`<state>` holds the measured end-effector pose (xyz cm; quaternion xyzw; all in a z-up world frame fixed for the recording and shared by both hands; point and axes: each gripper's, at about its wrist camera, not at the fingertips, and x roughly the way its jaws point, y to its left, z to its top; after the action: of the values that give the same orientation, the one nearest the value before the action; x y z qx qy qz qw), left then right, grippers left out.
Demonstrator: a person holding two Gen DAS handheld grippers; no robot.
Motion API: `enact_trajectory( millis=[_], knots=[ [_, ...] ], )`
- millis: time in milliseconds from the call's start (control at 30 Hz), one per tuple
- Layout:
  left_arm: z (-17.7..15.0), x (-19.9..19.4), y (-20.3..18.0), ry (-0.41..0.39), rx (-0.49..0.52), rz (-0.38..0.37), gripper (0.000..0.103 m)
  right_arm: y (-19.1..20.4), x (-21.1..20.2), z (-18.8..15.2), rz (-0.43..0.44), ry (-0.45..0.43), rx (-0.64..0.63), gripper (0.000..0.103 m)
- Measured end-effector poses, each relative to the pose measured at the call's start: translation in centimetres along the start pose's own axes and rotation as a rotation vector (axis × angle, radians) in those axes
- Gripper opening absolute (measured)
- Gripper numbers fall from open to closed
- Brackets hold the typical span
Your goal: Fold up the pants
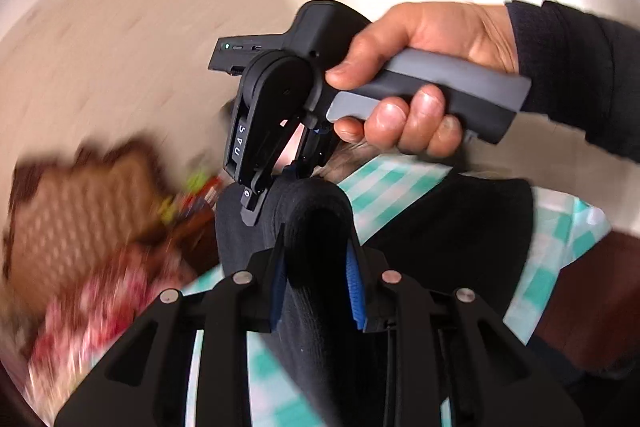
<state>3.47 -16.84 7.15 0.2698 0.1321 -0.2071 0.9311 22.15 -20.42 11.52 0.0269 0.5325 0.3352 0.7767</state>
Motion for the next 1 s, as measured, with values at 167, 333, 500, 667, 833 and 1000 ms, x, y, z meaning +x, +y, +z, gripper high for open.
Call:
enact_trajectory(
  millis=[167, 333, 500, 667, 833, 1000],
  knots=[
    [1.9, 7.0, -12.2, 0.017, 0.162, -0.136, 0.026, -13.8, -3.7, -7.5, -0.037, -0.04, 0.228, 0.026],
    [-2.3, 10.4, -20.2, 0.079, 0.334, -0.114, 0.043, -22.2, 1.7, -13.1, -0.026, 0.045, 0.374, 0.032],
    [-4.4, 9.5, -20.8, 0.037, 0.41, -0.003, 0.074, -21.6, 1.5, -12.5, -0.041, 0.007, 0.336, 0.068],
    [-5.2, 11.1, -21.1, 0.08, 0.431, 0.007, 0.023, -21.2, 2.9, -11.3, -0.1, 0.046, 0.304, 0.03],
    [-2.7, 9.5, -18.5, 0.013, 0.399, 0.086, 0.02, -17.6, -1.7, -9.3, -0.1, -0.019, 0.212, 0.024],
    [0.5, 9.8, -18.1, -0.063, 0.468, 0.14, 0.02, -16.3, -5.9, -7.7, -0.145, -0.07, 0.152, 0.024]
  ],
)
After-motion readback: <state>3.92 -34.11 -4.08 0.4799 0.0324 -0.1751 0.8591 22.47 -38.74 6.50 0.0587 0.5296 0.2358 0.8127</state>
